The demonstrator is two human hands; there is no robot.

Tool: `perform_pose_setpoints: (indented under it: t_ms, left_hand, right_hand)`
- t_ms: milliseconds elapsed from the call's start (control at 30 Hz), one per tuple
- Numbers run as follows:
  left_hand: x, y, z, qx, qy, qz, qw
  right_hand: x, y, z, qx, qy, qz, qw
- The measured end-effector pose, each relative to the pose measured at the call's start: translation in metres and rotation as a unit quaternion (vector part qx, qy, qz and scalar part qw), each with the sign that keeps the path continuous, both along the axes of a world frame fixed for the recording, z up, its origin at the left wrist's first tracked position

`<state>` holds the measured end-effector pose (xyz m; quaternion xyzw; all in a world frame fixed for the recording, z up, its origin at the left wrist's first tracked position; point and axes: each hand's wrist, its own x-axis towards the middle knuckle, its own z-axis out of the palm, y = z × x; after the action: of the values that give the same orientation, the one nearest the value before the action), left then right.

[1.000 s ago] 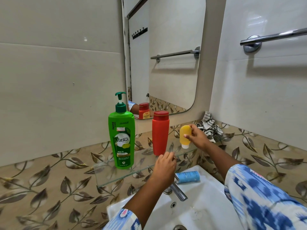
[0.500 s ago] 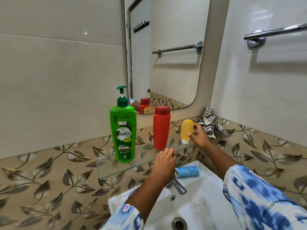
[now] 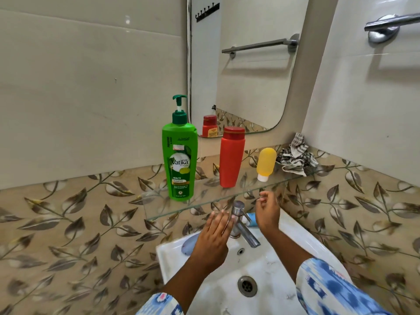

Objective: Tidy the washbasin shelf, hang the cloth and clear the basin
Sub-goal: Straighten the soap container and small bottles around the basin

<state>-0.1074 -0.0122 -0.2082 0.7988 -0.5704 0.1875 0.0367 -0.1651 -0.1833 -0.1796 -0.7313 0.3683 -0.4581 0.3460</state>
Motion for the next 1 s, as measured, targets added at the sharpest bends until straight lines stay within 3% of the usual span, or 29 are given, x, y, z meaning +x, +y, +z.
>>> perform_pose_setpoints:
  t_ms: [133, 233, 367, 533, 667, 767, 833, 1000]
  left_hand:
    - [0.010, 0.033, -0.024, 0.048, 0.028, 0.059, 0.997]
    - [0.018, 0.053, -0.039, 0.054, 0.055, 0.096, 0.992]
    - [0.025, 0.074, -0.059, 0.088, 0.092, 0.128, 0.984]
    - [0.028, 0.087, -0.067, 0.104, 0.092, 0.156, 0.978]
    - [0.034, 0.090, -0.066, 0.117, 0.118, 0.170, 0.971]
    - [0.030, 0.084, -0.062, 0.121, 0.105, 0.182, 0.970]
    - [0.033, 0.081, -0.064, 0.066, 0.109, 0.181, 0.975]
    - [0.044, 0.079, -0.077, 0.083, 0.121, 0.171, 0.974]
  right_hand:
    - [0.004, 0.039, -0.038, -0.036, 0.077, 0.119, 0.989]
    - [0.013, 0.055, -0.056, -0.101, 0.168, 0.191, 0.962]
    - [0.032, 0.066, -0.074, -0.148, 0.361, 0.246, 0.887]
    - [0.052, 0.072, -0.087, -0.209, 0.471, 0.287, 0.808]
    - [0.077, 0.078, -0.098, -0.260, 0.517, 0.320, 0.750]
    - [0.084, 0.079, -0.097, -0.277, 0.540, 0.300, 0.736]
    - [0.087, 0.076, -0.097, -0.281, 0.549, 0.289, 0.732]
    - [0.097, 0.077, -0.106, -0.299, 0.552, 0.291, 0.722]
